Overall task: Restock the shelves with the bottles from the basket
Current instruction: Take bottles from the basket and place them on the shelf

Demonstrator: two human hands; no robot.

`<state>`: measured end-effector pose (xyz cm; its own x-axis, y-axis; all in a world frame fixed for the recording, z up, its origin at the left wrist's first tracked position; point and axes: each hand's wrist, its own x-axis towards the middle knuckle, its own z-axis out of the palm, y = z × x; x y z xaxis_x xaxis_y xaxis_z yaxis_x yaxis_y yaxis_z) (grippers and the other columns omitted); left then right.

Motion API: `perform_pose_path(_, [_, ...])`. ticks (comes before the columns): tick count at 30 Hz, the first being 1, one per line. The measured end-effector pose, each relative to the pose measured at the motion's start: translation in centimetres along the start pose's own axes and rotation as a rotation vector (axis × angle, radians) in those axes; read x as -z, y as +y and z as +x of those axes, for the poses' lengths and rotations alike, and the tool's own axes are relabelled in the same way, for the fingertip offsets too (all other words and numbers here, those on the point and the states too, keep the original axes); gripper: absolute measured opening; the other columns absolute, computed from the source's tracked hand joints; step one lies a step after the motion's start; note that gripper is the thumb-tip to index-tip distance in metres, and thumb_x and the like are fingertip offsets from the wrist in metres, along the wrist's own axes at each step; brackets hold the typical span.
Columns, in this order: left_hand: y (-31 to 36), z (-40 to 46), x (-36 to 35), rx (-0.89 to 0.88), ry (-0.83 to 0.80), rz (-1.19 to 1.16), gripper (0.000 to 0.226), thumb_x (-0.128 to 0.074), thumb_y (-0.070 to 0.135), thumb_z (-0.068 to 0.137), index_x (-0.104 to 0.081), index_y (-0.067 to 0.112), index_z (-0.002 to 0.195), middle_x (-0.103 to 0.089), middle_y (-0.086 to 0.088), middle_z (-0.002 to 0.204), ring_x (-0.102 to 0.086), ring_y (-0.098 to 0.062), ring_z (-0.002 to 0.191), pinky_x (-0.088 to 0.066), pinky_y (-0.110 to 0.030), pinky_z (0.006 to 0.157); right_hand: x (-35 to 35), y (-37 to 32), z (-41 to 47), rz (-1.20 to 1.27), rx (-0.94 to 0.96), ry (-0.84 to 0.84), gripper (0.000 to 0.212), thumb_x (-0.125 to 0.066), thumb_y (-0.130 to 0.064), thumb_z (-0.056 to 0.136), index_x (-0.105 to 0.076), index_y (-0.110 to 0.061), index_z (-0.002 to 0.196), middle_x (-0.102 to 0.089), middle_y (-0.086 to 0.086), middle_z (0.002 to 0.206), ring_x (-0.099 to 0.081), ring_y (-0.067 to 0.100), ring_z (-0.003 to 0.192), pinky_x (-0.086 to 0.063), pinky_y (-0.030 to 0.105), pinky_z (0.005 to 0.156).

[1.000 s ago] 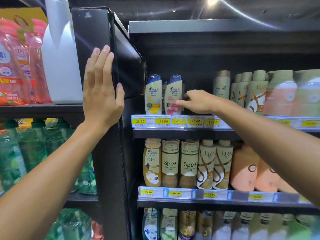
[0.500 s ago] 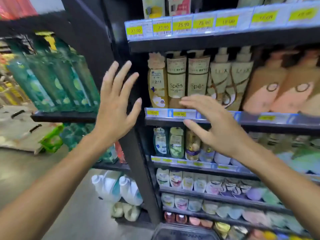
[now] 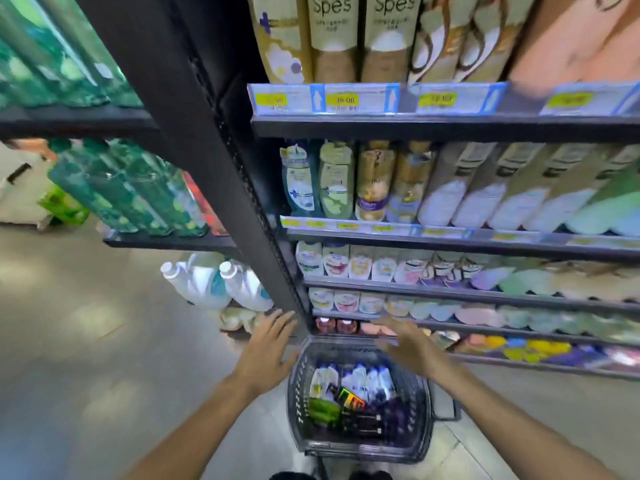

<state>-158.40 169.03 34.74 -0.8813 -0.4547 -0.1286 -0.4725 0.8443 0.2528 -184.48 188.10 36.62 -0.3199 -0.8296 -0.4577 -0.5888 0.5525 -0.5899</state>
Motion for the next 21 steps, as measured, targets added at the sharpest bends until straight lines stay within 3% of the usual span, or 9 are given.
perform_pose_path(2, [-0.3,-0.2,-2.1,0.006,-0.054,-0.043,0.057,-0.045,0.047,0.092,-0.063,0.009,0.131,-0.062,-0.007,0.136,-0.051,-0.028,0.130,-0.034,-0.036,0.113,-2.7,1.9,-0.2,0.039,-0.090,-0.056,0.050,-0.058,-0.055,0.094,-0.055,-0.029,0.137,-0.068,0.002,0.127,-0.065,0.016,0.117,-0.049,0.038,0.104])
perform_pose_path(5, [-0.8,-0.2,-5.2,0.052,-0.136,-0.167,0.060,-0.042,0.048,0.090,-0.061,0.009,0.132,-0.064,-0.009,0.130,-0.059,-0.028,0.120,-0.052,-0.039,0.102,-5.5,3.1,-0.8,0.077,-0.202,-0.051,0.044,-0.061,-0.039,0.096,-0.058,-0.023,0.137,-0.063,0.001,0.136,-0.060,0.020,0.124,-0.046,0.034,0.105])
perform_pose_path(8, [-1.6,0.2,-8.8,0.087,-0.255,-0.264,0.077,-0.030,0.055,0.086,-0.054,0.007,0.142,-0.056,-0.011,0.142,-0.050,-0.030,0.133,-0.041,-0.039,0.114,-8.5,4.2,-0.9,0.109,-0.306,-0.063,0.042,-0.062,-0.033,0.097,-0.058,-0.023,0.138,-0.061,0.001,0.138,-0.059,0.022,0.125,-0.044,0.030,0.104])
perform_pose_path(11, [-3.0,0.9,-13.5,0.131,-0.369,-0.303,0.082,-0.024,0.052,0.082,-0.052,0.006,0.143,-0.054,-0.013,0.143,-0.048,-0.033,0.135,-0.041,-0.035,0.112,-11.8,6.4,0.1,0.120,-0.378,-0.090,0.045,-0.064,-0.033,0.096,-0.056,-0.027,0.140,-0.062,0.000,0.137,-0.059,0.022,0.127,-0.046,0.030,0.104])
perform_pose_path(14, [-4.0,1.6,-17.8,0.225,-0.472,-0.339,0.058,-0.043,0.037,0.097,-0.046,0.009,0.148,-0.049,-0.012,0.149,-0.045,-0.033,0.138,-0.041,-0.035,0.111,-15.1,8.9,1.9,0.156,-0.419,-0.097,0.048,-0.063,-0.033,0.097,-0.054,-0.025,0.143,-0.061,-0.004,0.138,-0.055,0.018,0.131,-0.041,0.025,0.105])
perform_pose_path(16, [-4.6,2.1,-21.0,0.267,-0.504,-0.370,0.054,-0.052,0.028,0.101,-0.041,0.014,0.152,-0.045,-0.011,0.152,-0.043,-0.031,0.139,-0.039,-0.034,0.111,-17.6,10.8,3.3,0.199,-0.454,-0.109,0.047,-0.064,-0.034,0.096,-0.055,-0.026,0.142,-0.064,-0.004,0.133,-0.058,0.018,0.128,-0.042,0.025,0.103])
perform_pose_path(21, [-6.3,3.7,-30.5,0.389,-0.590,-0.404,0.054,-0.051,0.026,0.102,-0.037,0.016,0.154,-0.040,-0.009,0.155,-0.045,-0.027,0.138,-0.039,-0.027,0.106,-24.6,17.1,7.5,0.306,-0.495,-0.125,0.042,-0.066,-0.028,0.095,-0.059,-0.023,0.136,-0.066,-0.003,0.130,-0.060,0.015,0.126,-0.045,0.029,0.107])
